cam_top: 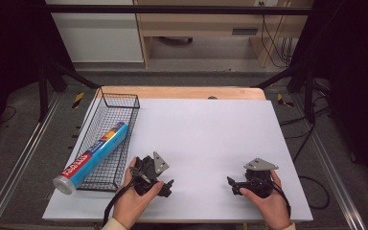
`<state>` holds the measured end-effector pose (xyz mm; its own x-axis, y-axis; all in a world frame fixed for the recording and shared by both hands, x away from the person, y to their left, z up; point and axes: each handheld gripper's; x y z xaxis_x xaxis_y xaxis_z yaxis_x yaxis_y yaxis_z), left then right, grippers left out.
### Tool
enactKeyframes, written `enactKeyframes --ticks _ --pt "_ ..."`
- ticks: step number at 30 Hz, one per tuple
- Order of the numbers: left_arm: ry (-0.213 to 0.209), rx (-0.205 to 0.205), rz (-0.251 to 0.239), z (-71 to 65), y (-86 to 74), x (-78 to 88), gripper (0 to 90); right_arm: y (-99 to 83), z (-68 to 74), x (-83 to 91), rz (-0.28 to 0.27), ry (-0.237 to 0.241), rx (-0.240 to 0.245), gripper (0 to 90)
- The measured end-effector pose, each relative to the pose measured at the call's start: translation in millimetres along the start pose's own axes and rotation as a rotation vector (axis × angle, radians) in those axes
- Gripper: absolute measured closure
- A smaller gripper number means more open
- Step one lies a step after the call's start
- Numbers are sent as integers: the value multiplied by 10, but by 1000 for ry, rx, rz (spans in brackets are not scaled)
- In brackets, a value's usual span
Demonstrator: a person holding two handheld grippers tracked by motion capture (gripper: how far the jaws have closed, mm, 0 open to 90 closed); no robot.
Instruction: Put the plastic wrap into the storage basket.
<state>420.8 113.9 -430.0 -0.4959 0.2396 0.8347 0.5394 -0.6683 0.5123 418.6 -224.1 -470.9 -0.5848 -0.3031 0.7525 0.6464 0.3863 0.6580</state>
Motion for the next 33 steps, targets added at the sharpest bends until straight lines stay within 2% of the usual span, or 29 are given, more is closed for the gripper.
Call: enactKeyframes --ticks 9,24,33 --pt "3 17 -33 -12 -128 -131 56 0 2 1 3 0 -7 65" --pt "8 38 -124 -56 -298 -274 56 -4 -7 8 2 -3 -7 65" --pt "4 37 -130 -57 -359 -287 56 -6 -12 4 2 -3 -3 65"
Point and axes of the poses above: each handheld gripper's, and its own axes: x roughly backward along the jaws, y roughly out of its top, z roughly to its left, and after that the axes turned 8 degrees about z, right-handed
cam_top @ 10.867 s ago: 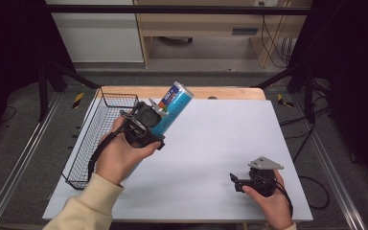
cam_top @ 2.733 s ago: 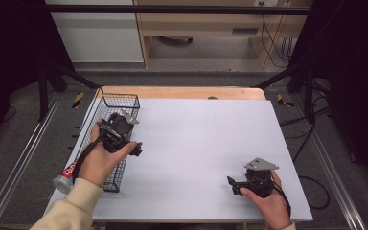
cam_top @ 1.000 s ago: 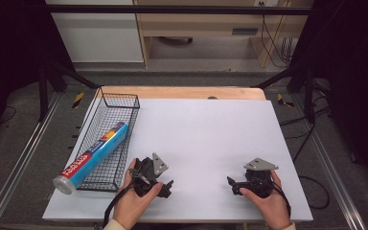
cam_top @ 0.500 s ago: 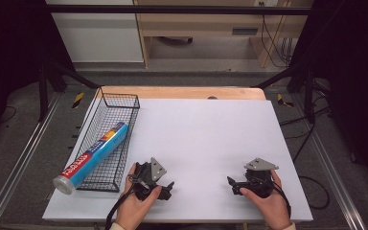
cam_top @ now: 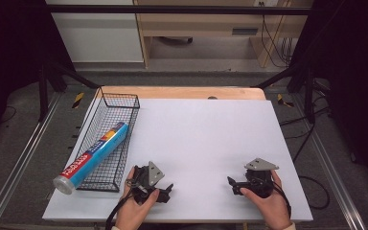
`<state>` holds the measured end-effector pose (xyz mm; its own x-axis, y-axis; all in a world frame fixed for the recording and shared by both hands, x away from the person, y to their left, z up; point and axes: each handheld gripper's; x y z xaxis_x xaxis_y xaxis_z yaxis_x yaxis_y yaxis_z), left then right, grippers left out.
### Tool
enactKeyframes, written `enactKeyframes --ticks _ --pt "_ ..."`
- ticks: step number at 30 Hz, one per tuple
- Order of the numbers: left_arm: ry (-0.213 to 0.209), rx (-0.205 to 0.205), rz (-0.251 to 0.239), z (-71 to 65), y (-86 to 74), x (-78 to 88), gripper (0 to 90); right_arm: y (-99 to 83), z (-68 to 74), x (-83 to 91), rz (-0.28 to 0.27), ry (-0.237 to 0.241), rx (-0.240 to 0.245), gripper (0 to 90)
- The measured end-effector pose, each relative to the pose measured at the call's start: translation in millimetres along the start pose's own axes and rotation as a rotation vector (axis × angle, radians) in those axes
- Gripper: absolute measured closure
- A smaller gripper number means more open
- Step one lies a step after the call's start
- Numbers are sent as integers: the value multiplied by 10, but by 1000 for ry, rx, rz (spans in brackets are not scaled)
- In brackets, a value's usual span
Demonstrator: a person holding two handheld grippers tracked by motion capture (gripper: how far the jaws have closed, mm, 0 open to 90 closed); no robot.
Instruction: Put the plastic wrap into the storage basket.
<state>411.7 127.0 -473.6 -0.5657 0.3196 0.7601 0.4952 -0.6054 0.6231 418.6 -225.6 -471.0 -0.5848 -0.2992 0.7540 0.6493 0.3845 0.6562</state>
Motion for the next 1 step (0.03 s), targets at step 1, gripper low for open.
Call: enactKeyframes --ticks 1 --pt "-2 -2 2 1 -3 5 56 1 -1 -1 0 0 -1 65"
Point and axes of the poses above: each handheld gripper's, and its own axes: x roughly backward along the jaws, y roughly out of its top, z roughly to its left, and after that the axes turned 8 degrees about z, right-handed
